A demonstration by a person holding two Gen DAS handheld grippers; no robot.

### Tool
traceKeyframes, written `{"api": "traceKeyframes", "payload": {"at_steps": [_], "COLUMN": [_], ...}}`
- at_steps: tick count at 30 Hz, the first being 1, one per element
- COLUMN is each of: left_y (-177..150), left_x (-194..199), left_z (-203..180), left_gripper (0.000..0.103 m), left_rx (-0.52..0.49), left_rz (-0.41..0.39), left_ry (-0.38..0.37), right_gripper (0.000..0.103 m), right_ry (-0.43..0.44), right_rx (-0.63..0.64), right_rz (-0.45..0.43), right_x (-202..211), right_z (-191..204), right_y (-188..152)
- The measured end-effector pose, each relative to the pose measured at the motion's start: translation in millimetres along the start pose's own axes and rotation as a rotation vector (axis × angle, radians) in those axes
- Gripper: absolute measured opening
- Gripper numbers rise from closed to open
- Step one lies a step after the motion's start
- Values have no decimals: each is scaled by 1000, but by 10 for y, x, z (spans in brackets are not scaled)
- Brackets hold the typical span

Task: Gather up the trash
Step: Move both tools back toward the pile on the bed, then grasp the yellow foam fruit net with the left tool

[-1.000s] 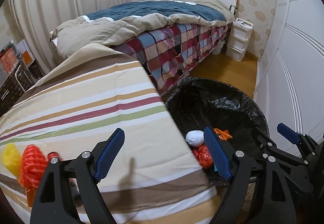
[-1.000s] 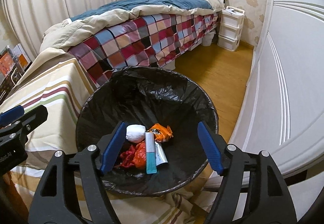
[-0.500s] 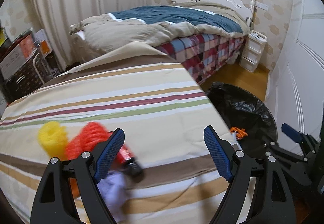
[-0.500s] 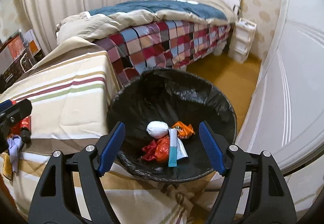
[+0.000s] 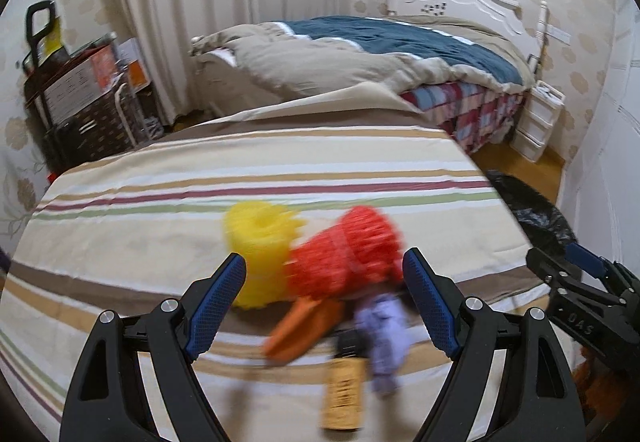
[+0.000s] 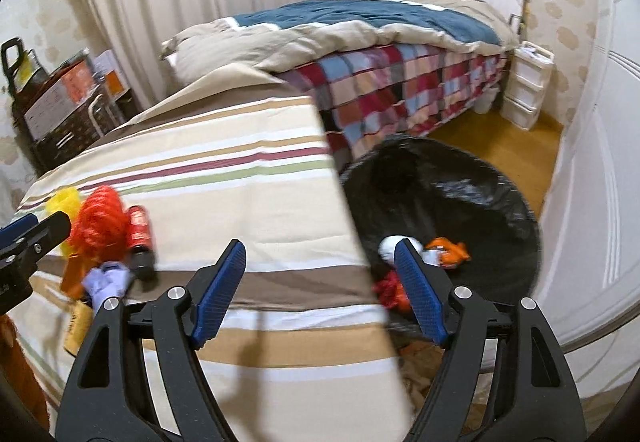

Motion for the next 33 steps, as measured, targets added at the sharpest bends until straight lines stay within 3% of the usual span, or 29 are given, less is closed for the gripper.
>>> {"api": "traceKeyframes", "payload": {"at_steps": [7,22,26,33], "left_y": [-130,-125,-148,-170], "left_x": [-152,-543,-584,-561], "left_z": [406,513,502,507], "left_gripper": [80,79,58,49], "left_rx": [46,15,-1,-10], "left_rz": [42,109,128,116], "left_ry": [38,-42,-72,-86], "right_gripper": [75,75,75,75], "right_ry": [42,58,63,67], "right_rx": [63,107,111,124], "right_rz": [13,41,43,46], "right_x": [-51,-193,-219,-230], "right_z": [415,723,769,855], "right_y": [-16,-13,7,6]}}
Point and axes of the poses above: each gripper's, at about its wrist camera, not at the fingertips, and x roughly against the way its jaws point, z to its left, y to its top, the point moved 7 cm from there along -x, roughly the way its jaws point, and after that the axes turned 2 degrees about -x, right-handed, at the moved point
